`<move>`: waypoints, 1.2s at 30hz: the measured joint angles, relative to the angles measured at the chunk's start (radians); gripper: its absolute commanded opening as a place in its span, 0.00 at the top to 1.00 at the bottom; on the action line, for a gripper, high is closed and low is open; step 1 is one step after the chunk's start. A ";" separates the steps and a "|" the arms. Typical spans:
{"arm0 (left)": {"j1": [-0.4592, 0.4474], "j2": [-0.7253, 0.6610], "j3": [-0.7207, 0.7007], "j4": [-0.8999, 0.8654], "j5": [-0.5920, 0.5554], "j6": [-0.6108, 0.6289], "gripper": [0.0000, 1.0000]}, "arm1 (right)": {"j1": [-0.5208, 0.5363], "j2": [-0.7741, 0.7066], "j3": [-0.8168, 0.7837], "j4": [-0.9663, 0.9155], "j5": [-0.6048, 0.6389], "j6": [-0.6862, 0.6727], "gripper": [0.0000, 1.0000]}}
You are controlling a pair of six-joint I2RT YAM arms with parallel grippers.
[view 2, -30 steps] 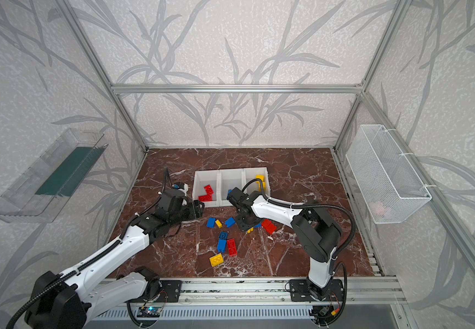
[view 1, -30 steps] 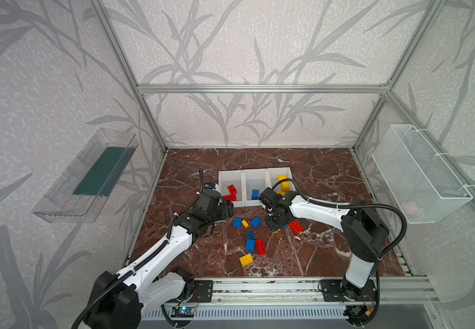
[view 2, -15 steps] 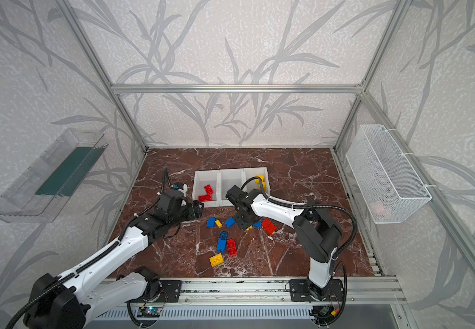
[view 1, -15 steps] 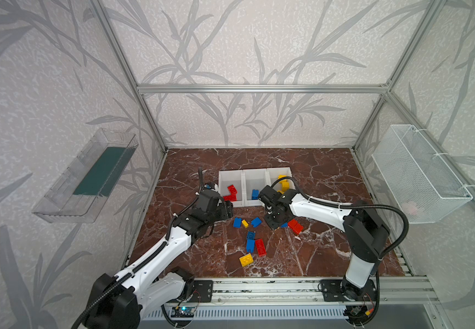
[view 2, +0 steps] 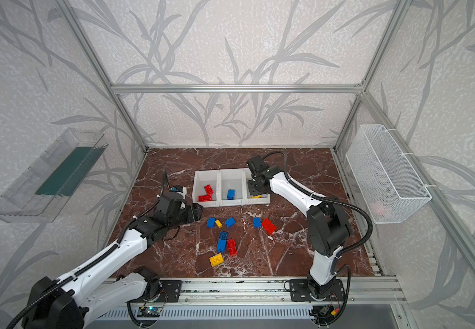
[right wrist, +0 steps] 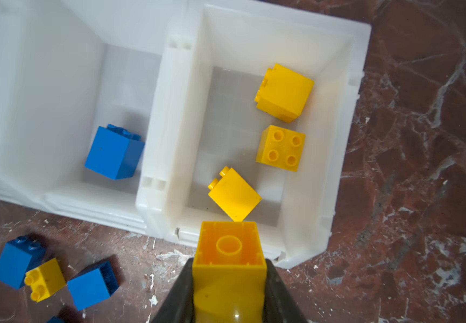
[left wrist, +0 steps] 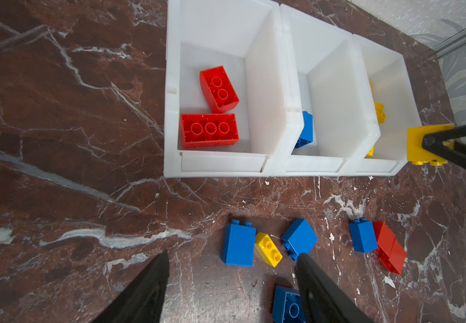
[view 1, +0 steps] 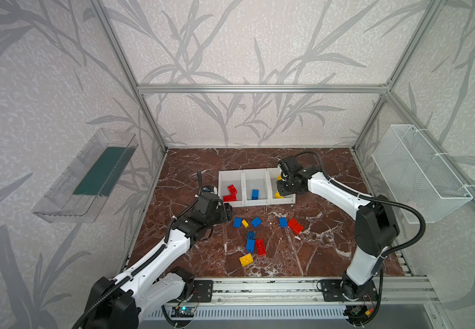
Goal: Sort the legos into containers by color
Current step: Place the lego in the container.
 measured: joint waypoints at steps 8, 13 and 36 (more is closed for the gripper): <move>0.000 0.013 -0.013 0.005 0.036 -0.016 0.26 | -0.014 0.059 0.064 0.007 -0.055 0.019 0.45; 0.000 0.030 -0.013 0.007 0.062 -0.020 0.26 | -0.021 0.059 0.080 0.020 -0.068 0.029 0.39; -0.201 0.241 0.022 -0.005 0.152 0.009 0.27 | -0.028 -0.374 -0.284 0.036 -0.074 0.112 0.37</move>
